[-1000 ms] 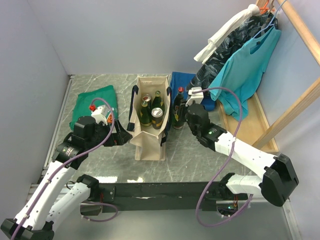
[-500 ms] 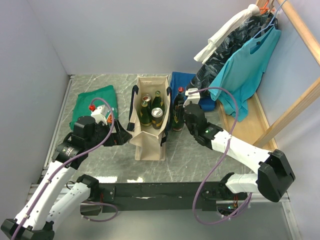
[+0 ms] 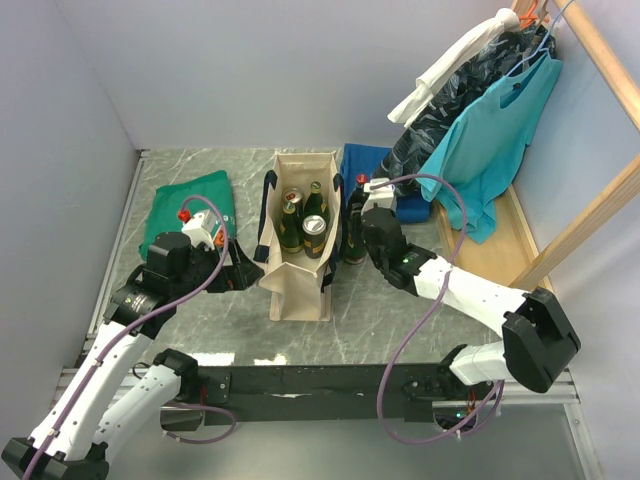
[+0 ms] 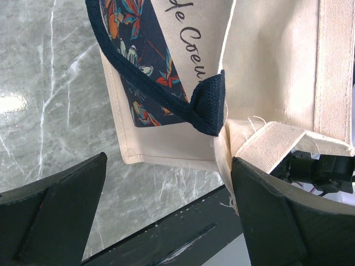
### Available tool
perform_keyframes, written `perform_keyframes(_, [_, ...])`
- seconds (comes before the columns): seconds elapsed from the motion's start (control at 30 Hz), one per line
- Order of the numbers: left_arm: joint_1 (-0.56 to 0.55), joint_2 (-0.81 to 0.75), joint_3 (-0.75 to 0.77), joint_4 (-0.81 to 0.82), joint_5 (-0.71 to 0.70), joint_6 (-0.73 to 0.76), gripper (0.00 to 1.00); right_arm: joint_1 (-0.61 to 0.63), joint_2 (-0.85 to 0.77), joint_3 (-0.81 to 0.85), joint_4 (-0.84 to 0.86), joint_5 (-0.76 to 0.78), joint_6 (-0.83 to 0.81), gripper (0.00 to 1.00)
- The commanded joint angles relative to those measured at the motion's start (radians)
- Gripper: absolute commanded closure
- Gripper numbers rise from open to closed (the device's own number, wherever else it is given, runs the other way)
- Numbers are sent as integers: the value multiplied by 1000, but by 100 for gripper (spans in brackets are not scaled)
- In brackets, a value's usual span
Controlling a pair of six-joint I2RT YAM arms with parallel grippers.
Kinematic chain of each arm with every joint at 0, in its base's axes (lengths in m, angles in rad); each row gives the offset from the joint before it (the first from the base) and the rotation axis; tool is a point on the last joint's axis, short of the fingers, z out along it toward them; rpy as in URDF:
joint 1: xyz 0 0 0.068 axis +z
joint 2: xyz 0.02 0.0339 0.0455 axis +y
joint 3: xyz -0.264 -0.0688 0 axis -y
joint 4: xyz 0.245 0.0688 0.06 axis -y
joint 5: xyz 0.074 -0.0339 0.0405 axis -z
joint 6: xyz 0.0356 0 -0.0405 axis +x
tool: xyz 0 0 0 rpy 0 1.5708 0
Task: Take the beverage out of the canvas bag
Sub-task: Place the drink at the center of the board.
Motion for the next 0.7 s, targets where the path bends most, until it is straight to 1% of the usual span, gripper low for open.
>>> perform_keyframes(0.0, [6, -2, 2, 18, -12, -4, 0, -2, -18, 93, 197, 50, -9, 100])
perform_keyframes(0.27, [10, 2, 2, 16, -11, -5, 1, 9, -1, 102, 211, 59, -19, 100])
perform_keyframes(0.67, [17, 4, 2, 19, -3, -1, 0, 18, 8, 105, 165, 59, -17, 100])
